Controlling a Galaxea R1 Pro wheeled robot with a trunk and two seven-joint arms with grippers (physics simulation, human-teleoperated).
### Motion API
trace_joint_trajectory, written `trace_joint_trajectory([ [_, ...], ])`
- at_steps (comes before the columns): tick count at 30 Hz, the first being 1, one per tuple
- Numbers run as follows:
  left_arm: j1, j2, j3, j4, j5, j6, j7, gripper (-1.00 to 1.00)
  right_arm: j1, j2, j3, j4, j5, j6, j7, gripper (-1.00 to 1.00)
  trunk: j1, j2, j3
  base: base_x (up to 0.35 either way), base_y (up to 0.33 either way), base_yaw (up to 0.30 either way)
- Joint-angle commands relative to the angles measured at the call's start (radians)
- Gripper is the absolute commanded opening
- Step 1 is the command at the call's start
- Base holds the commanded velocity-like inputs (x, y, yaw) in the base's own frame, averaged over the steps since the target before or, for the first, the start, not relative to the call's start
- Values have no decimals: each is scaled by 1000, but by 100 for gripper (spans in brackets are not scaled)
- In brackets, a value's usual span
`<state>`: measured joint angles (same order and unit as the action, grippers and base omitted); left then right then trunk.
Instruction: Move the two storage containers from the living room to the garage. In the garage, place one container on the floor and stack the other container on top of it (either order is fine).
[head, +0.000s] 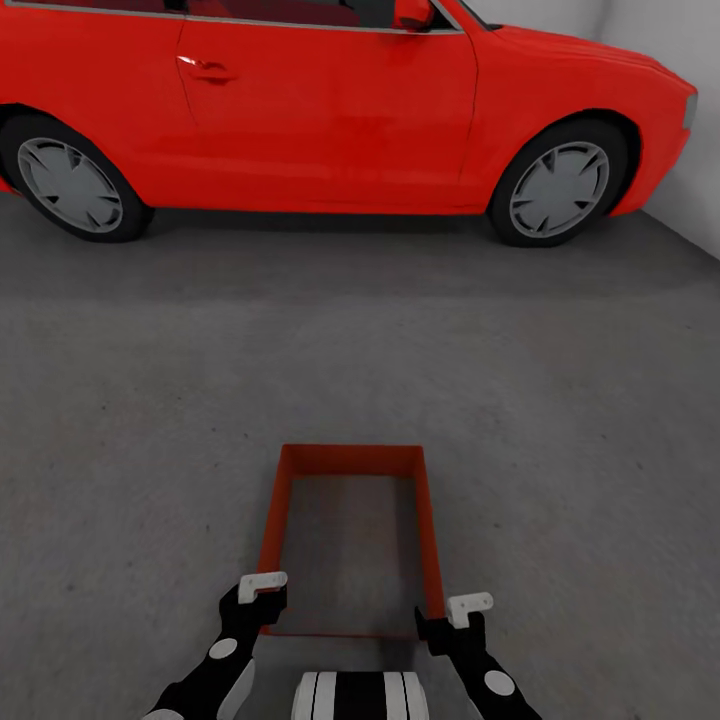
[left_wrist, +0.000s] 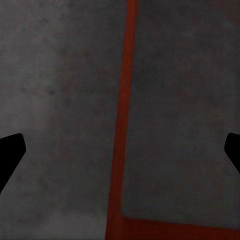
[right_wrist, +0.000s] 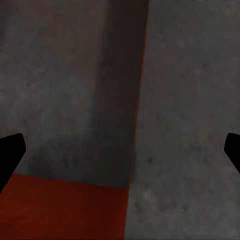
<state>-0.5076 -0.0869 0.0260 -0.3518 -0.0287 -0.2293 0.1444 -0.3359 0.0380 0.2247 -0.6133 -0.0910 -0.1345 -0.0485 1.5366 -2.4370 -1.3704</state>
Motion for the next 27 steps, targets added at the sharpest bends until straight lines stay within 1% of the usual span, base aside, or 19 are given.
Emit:
trace_joint_trajectory([
  [1,0,0,1,63,0,-3,3,100,0,-1,7,22,-10,-4,-5,100,29,0,-1,0,0,0],
  [8,0,0,-2,58,0,-1,3,100,0,-1,3,12,-6,-2,-5,100,29,0,-1,0,0,0],
  [13,0,0,2,0,0,7,2,100,0,-1,2,-35,-4,2,-5,100,29,0,-1,0,0,0],
  [16,0,-7,3,-31,0,10,1,100,0,-4,1,-72,-6,5,-5,100,29,0,-1,0,0,0],
  [27,0,-15,1,-39,0,10,1,100,0,-7,0,-92,-6,6,-5,100,29,0,-1,0,0,0],
])
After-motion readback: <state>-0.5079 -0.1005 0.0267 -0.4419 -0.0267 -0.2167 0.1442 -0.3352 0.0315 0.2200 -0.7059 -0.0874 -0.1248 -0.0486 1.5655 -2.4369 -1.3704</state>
